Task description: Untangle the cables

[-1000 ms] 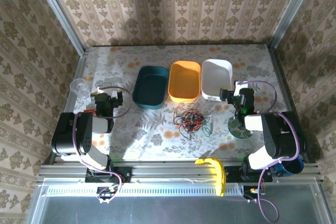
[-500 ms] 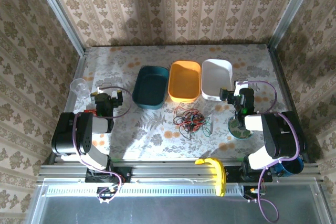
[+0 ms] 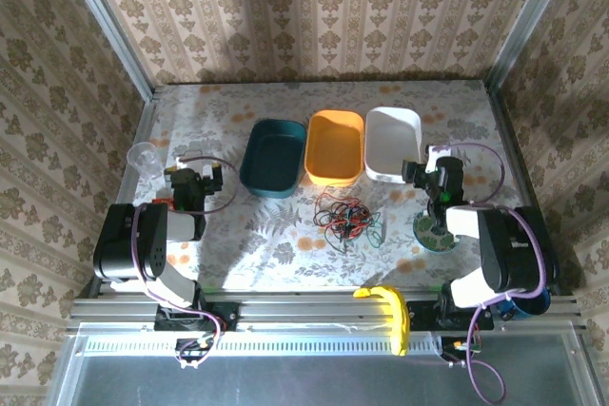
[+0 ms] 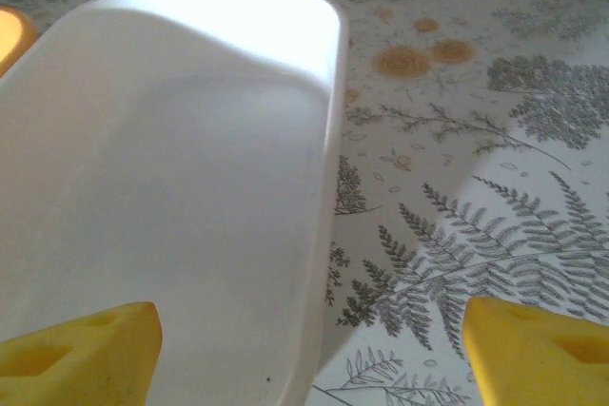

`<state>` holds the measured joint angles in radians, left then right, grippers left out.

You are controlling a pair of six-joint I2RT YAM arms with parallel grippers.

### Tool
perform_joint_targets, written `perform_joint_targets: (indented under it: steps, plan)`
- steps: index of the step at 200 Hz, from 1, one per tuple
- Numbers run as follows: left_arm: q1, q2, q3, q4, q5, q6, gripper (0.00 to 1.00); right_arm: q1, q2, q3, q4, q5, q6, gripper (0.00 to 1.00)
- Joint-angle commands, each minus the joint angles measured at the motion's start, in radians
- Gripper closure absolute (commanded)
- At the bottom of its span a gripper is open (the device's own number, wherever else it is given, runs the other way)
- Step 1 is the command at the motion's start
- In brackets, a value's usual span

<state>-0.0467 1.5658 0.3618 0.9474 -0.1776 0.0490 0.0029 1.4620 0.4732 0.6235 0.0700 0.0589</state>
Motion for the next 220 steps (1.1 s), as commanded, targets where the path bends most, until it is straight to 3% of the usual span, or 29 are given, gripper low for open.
perform_joint_targets:
  steps: [1,27,40,55,75,88,108,125,149,173,220]
  plan:
    - [0.008,-0.047,0.045,-0.077,0.024,0.000,0.00,0.036,-0.144,0.161,-0.354,0.135,0.064,0.18]
    - [-0.022,-0.204,0.124,-0.335,-0.182,-0.036,0.00,0.165,-0.259,0.208,-0.528,0.264,0.078,0.19]
    - [-0.040,-0.277,0.138,-0.383,-0.248,-0.077,0.00,0.245,-0.289,0.246,-0.636,0.250,0.088,0.19]
    - [-0.076,-0.361,0.219,-0.600,-0.202,-0.099,0.00,0.362,-0.296,0.296,-0.773,0.195,0.088,0.19]
    - [-0.234,-0.418,0.282,-0.751,-0.151,-0.112,0.00,0.525,-0.288,0.344,-0.903,0.128,0.047,0.19]
    - [-0.365,-0.422,0.294,-0.775,-0.072,-0.141,0.00,0.574,-0.274,0.367,-0.957,0.095,0.074,0.19]
    - [-0.554,-0.356,0.306,-0.744,0.065,-0.227,0.00,0.574,-0.252,0.375,-0.990,0.027,0.148,0.20]
    - [-0.650,-0.249,0.350,-0.736,0.204,-0.261,0.00,0.556,-0.209,0.386,-1.024,-0.009,0.178,0.21]
    - [-0.746,-0.105,0.482,-0.855,0.243,-0.177,0.00,0.488,-0.136,0.425,-1.106,-0.098,0.227,0.25]
    - [-0.779,-0.010,0.577,-0.917,0.345,-0.084,0.00,0.436,-0.112,0.442,-1.153,-0.204,0.239,0.28]
    - [-0.809,0.074,0.666,-1.018,0.408,0.006,0.00,0.367,-0.121,0.429,-1.302,-0.222,0.304,0.34]
